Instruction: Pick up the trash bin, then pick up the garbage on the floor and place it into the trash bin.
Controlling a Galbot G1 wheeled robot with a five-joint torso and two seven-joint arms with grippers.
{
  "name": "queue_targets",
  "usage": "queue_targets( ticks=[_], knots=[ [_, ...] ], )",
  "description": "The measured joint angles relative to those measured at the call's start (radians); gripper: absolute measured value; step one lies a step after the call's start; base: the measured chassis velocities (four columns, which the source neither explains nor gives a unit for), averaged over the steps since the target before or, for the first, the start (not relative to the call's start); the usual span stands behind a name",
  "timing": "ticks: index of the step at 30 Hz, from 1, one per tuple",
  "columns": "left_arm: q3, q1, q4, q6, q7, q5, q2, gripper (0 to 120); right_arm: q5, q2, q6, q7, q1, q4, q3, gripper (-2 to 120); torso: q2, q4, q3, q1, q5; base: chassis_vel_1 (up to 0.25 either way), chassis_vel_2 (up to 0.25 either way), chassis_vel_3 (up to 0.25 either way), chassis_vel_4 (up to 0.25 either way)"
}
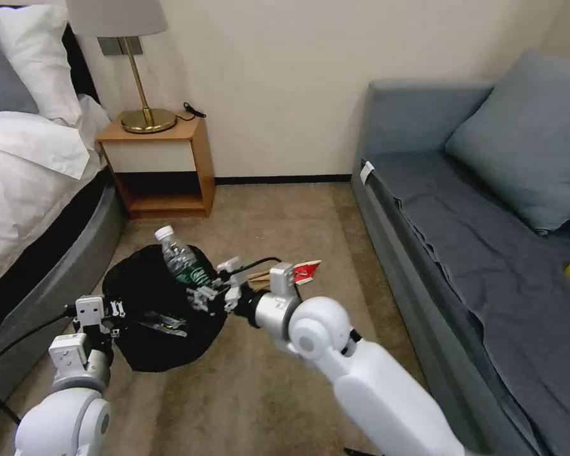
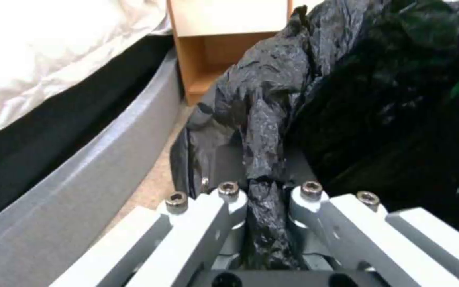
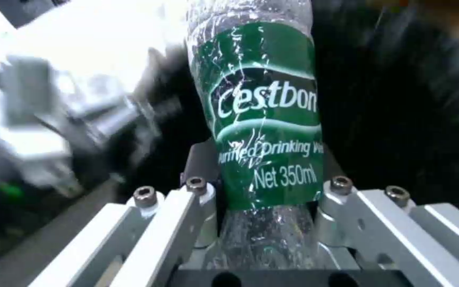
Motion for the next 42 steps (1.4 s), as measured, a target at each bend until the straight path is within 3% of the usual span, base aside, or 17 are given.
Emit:
queue_targets(
  ticks=[5, 11, 30, 33, 42],
  knots=[
    [0.004, 0.012, -0.055, 0.014, -0.003, -0.004, -0.012, 4, -0.079, 0.013, 0.039, -0.024, -0.025, -0.052, -0.021, 22, 0.0, -0.0001, 0.0, 0.0, 0.0, 0.0, 0.0, 0.0, 0.0],
    [0.005, 0.023, -0.068, 0.013, -0.005, 0.022, -0.029, 4, -0.114, 0.019, 0.061, -0.025, -0.036, -0.072, -0.023, 22, 0.0, 0.0, 0.0, 0.0, 0.0, 0.0, 0.0, 0.0, 0.0],
    [0.016, 0.013, -0.031, -0.015, 0.001, 0.074, -0.077, 4, -0.119, -0.042, 0.067, -0.016, -0.051, -0.023, -0.027, 93, 0.0, -0.0001, 0.0, 0.0, 0.0, 0.0, 0.0, 0.0, 0.0],
    [0.016, 0.005, -0.019, -0.017, 0.001, 0.074, -0.077, 4, -0.119, -0.04, 0.066, -0.005, -0.054, -0.018, -0.024, 99, 0.0, -0.0001, 0.0, 0.0, 0.0, 0.0, 0.0, 0.0, 0.0],
    [-0.023, -0.023, -0.004, 0.005, -0.014, 0.021, -0.049, 4, -0.07, -0.071, 0.082, 0.02, -0.083, -0.022, 0.086, 100, 0.0, 0.0, 0.0, 0.0, 0.0, 0.0, 0.0, 0.0, 0.0]
  ],
)
